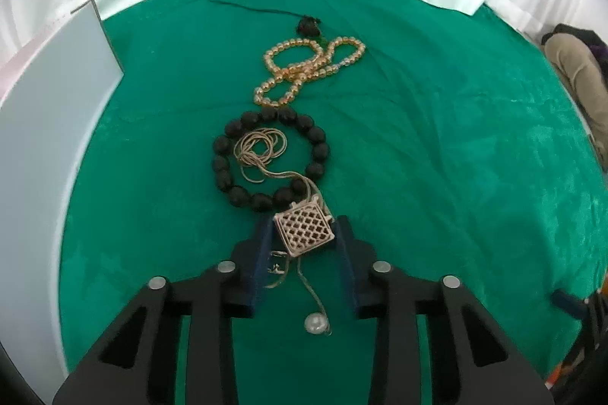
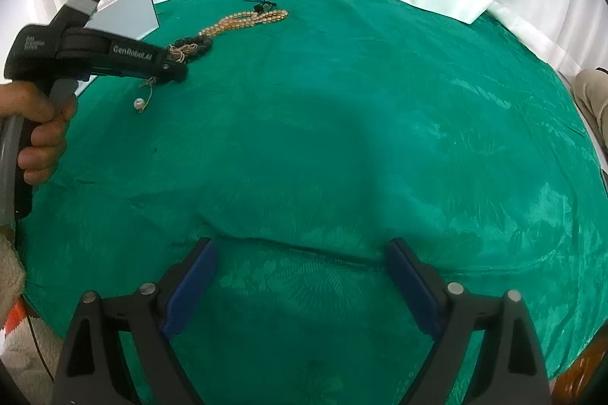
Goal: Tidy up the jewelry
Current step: 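Grasp the silver filigree pendant with pearl with the left tool and lift, then grasp the black bead bracelet with the right tool while the left tool holds the pendant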
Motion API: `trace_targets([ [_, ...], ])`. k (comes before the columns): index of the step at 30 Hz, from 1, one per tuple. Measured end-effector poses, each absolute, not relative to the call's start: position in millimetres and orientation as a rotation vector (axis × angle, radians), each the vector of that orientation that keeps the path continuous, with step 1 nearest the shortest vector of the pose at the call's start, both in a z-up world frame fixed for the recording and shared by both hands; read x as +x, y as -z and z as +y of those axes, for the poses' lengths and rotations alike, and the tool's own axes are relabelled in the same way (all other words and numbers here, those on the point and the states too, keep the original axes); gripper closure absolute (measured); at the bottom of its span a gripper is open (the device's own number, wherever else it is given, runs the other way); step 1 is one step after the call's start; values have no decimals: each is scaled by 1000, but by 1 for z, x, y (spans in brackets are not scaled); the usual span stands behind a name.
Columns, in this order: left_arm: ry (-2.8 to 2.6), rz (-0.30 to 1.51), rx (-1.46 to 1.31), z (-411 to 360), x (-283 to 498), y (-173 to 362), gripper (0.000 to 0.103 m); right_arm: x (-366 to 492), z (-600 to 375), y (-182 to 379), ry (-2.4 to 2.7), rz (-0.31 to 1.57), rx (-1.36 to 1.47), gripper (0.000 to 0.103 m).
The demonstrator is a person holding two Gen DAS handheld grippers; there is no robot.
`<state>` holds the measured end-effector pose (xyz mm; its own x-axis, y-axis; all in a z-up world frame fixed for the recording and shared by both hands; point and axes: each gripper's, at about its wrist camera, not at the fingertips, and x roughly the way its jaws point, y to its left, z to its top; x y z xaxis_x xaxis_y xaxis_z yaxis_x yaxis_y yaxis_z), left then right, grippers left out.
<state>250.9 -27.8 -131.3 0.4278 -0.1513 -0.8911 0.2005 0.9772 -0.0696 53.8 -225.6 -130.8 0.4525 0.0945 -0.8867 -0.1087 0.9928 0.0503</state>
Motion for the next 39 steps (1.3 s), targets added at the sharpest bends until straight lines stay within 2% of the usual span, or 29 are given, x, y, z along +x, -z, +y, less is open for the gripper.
trace_targets([
  [4, 226, 1088, -34, -12, 237, 118, 73, 52, -227, 131, -132, 1094, -14, 10],
  [17, 245, 936, -253, 66, 148, 28, 73, 56, -225, 131, -137, 1123, -24, 10],
  [21, 238, 948, -265, 77, 130, 27, 73, 72, -227, 124, -189, 1207, 19, 10],
  [27, 213, 956, -286, 94, 112, 36, 73, 125, -213, 75, -349, 1146, 207, 12],
  [28, 208, 955, -294, 97, 110, 36, 73, 140, -207, 69, -369, 1131, 219, 24],
  [29, 201, 953, -300, 99, 108, 37, 73, 161, -197, 66, -379, 1126, 205, 40],
  [31, 190, 949, -314, 105, 106, 37, 73, 192, -180, 68, -374, 1137, 178, 57],
  [35, 173, 946, -325, 114, 102, 33, 73, 253, -145, 88, -397, 1181, 156, 70],
  [39, 171, 943, -328, 118, 96, 30, 73, 287, -109, 119, -404, 1263, 79, 71],
])
